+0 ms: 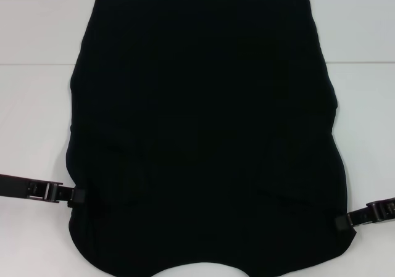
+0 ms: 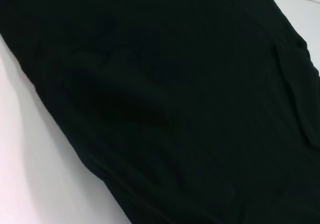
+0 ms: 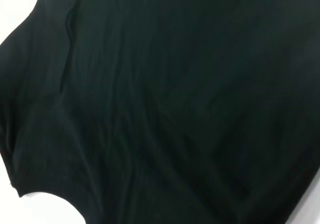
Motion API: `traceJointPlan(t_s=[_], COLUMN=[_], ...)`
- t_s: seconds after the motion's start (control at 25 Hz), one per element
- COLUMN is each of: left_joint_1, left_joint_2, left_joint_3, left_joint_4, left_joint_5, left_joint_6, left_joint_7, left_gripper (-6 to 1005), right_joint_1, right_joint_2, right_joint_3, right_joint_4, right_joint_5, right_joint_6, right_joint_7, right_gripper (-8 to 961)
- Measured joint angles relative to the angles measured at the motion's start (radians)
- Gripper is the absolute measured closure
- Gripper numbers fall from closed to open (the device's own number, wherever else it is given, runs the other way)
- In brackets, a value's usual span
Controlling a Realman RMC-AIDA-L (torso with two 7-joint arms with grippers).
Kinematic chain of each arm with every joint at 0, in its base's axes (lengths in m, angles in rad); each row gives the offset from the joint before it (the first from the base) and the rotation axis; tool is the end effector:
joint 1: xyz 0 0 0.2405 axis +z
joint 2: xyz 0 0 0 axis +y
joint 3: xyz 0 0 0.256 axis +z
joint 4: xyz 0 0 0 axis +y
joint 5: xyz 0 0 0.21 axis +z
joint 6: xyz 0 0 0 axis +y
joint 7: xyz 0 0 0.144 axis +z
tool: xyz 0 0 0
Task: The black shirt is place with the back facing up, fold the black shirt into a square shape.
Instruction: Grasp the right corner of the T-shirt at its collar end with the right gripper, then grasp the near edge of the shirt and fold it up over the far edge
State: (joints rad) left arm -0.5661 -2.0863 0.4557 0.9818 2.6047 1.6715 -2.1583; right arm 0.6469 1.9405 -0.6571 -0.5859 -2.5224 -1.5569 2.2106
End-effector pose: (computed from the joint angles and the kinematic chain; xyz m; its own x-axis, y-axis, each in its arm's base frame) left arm -0.3072 0.3223 0.0558 0.4081 0.8805 0.2413 0.9105 -0.3735 -0.1772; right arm 0.3128 0.3341 0.0276 0.3491 -0.9337 -0.0796 -0.9353 -0.3419 -0.0916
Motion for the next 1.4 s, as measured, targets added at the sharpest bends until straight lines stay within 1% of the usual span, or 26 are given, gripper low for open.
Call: traceJointPlan(t_s=[0.2,0.32,0.52,0.6,0.8,1.0,1.24,1.4], left_joint_1=[0.0,0.0,0.002,0.01,0.036,0.076,0.121,0.161], left_joint_2=[0.0,0.0,0.0,0.0,0.008,0.007,0.01,0.01], left_joint_3=[0.0,-0.002,-0.006,-0.028,-0.129,-0.152,-0.221,-0.282], left_joint_4=[0.0,0.0,0.0,0.006,0.018,0.039,0.043,0.047], left_joint_5=[0.0,0.0,0.0,0.0,0.005,0.005,0.016,0.016], left_joint_6=[-0.001,-0.001,-0.001,0.011,0.069,0.12,0.24,0.336], left_joint_7=[0.0,0.0,-0.006,-0.015,-0.015,-0.004,0.071,0.146], left_gripper=[945,946,946,946,946,945,945,946], right_joint_1=[-0.002,-0.004,-0.021,-0.038,-0.087,-0.138,-0.208,-0.257], right_joint_2=[0.0,0.0,0.0,-0.002,-0.012,-0.024,-0.049,-0.056], right_joint_3=[-0.001,-0.001,0.019,0.043,0.142,0.233,0.315,0.343], right_joint_4=[0.0,0.0,0.002,0.003,0.003,-0.004,-0.002,0.002], right_joint_5=[-0.001,-0.001,0.004,0.007,0.009,0.01,0.01,0.009], right_joint_6=[0.001,0.001,0.004,0.004,-0.03,-0.097,-0.168,-0.209], right_joint_7=[0.001,-0.003,-0.034,-0.059,-0.139,-0.227,-0.326,-0.395], right_gripper=[539,748,908,908,908,907,907,907])
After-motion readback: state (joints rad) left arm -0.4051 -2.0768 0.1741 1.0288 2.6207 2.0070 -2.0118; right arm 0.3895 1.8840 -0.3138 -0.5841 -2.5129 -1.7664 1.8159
